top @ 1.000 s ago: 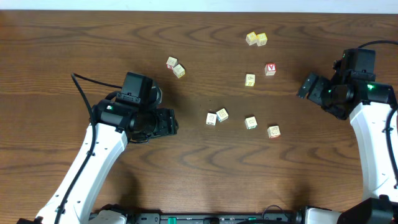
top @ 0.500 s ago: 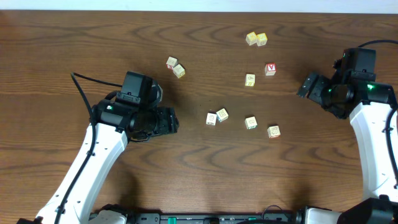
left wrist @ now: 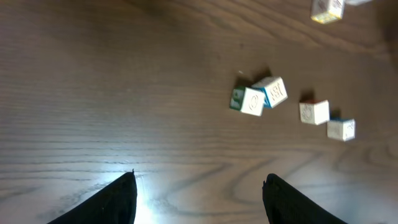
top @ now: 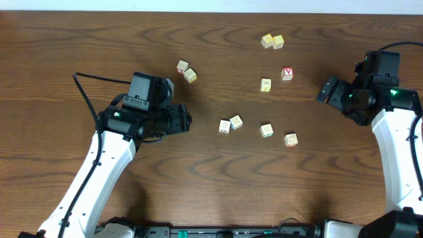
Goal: Lift 4 blocks
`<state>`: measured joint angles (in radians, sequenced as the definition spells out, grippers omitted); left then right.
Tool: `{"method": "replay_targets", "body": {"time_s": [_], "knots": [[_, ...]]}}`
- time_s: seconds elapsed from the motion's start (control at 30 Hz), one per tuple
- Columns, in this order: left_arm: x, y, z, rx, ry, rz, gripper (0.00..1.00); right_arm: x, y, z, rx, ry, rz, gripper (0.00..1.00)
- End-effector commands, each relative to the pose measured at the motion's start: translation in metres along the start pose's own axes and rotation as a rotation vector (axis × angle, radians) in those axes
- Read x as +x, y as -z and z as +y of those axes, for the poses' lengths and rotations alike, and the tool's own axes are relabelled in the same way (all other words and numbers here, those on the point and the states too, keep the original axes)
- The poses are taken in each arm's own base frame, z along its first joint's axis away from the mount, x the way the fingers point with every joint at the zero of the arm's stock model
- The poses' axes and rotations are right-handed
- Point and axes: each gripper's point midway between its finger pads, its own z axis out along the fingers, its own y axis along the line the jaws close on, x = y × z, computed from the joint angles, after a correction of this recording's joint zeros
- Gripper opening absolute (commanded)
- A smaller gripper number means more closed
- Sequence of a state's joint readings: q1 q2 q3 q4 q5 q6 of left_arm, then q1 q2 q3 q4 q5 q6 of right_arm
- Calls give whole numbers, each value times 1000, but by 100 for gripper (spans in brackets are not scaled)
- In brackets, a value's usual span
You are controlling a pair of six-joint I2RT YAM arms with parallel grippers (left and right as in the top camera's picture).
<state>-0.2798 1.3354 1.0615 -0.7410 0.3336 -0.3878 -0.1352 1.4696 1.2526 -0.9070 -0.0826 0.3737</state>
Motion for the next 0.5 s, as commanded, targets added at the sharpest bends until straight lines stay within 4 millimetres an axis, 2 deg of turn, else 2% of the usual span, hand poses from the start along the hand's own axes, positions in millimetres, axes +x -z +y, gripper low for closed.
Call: {"method": "replay_targets", "body": {"time_s": [0.0,0.23,0.3,0.33,0.37,0.47], "knots": [[0,-7,12,-61,35,-6,65,7,1,11,-30,35,14,99],[-17,-6,9,-35,32,-70,65,27,0,37,-103,88,76,99],[-22,-5,16,-58,69,-87,62,38,-3,41,-94,111,103,99],[-22,-3,31,-131,119,-102,59,50,-8,42,-86,133,131,99],[-22,-2,38,-167,134,-109,59,57,-12,43,-84,142,147,99],[-19,-8,39,-176,141,-87,60,76,-25,42,-80,166,181,99]]}}
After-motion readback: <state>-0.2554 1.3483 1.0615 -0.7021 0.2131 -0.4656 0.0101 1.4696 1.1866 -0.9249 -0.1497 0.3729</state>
